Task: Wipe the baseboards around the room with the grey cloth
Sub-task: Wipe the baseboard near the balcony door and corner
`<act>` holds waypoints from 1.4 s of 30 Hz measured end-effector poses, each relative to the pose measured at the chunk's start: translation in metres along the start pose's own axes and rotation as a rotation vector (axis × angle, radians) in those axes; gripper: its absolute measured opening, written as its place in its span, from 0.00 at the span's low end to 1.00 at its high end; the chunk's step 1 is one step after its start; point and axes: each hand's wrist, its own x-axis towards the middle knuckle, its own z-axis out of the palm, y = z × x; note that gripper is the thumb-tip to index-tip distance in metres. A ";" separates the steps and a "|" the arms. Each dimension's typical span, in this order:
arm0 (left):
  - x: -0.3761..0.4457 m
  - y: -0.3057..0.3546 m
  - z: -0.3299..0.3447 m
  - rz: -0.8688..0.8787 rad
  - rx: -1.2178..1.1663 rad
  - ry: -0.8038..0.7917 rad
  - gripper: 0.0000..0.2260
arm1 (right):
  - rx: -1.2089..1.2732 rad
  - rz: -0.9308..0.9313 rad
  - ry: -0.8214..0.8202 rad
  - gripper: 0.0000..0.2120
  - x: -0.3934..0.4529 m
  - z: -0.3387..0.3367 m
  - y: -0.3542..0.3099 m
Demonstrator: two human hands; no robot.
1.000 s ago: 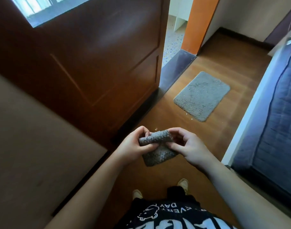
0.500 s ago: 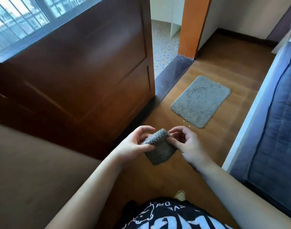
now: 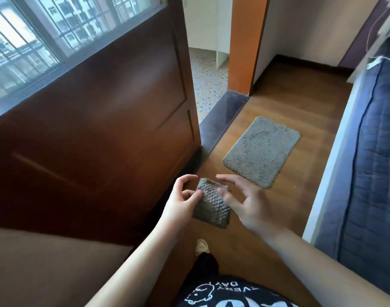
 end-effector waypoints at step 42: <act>0.205 0.137 0.127 0.541 0.803 -0.560 0.25 | 0.303 0.355 0.068 0.26 0.148 -0.135 0.084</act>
